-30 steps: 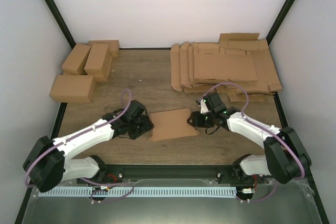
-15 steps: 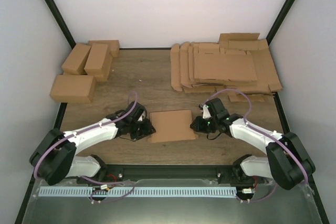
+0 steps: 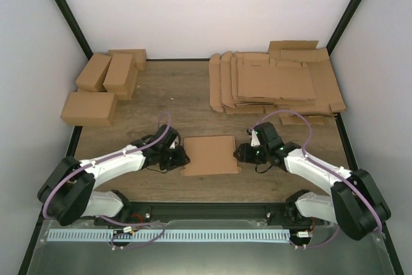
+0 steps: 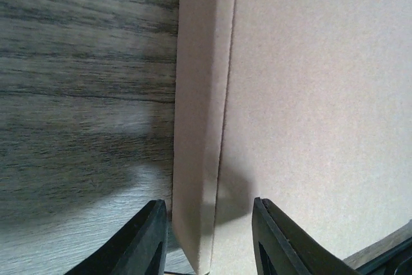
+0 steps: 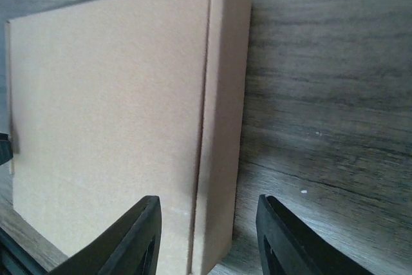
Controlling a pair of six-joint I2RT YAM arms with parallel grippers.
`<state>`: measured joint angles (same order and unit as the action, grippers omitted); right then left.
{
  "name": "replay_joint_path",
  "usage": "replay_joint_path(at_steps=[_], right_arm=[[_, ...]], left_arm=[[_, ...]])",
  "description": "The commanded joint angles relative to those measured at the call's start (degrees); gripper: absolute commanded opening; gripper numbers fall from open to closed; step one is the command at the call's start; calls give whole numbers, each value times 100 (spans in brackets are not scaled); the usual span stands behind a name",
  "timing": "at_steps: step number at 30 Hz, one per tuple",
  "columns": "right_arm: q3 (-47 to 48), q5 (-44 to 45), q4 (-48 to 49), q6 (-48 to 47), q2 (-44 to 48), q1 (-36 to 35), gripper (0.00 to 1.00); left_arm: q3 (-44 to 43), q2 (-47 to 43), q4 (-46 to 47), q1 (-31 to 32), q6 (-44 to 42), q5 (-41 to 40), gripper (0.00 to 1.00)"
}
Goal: Fold the paper box
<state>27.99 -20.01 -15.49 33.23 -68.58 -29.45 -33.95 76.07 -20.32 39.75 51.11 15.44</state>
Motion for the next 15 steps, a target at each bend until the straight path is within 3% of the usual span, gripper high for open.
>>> replay_joint_path(at_steps=[1,6,15], right_arm=[[12,311,-221,-9,324,-26,42],[-309,-156,268,-4,-97,-25,30],[-316,-330,646,-76,-517,-25,22]], left_arm=[[-60,-189,-93,-12,-230,-232,38],[12,142,140,-2,-276,-33,35],[5,328,240,28,-423,74,30]])
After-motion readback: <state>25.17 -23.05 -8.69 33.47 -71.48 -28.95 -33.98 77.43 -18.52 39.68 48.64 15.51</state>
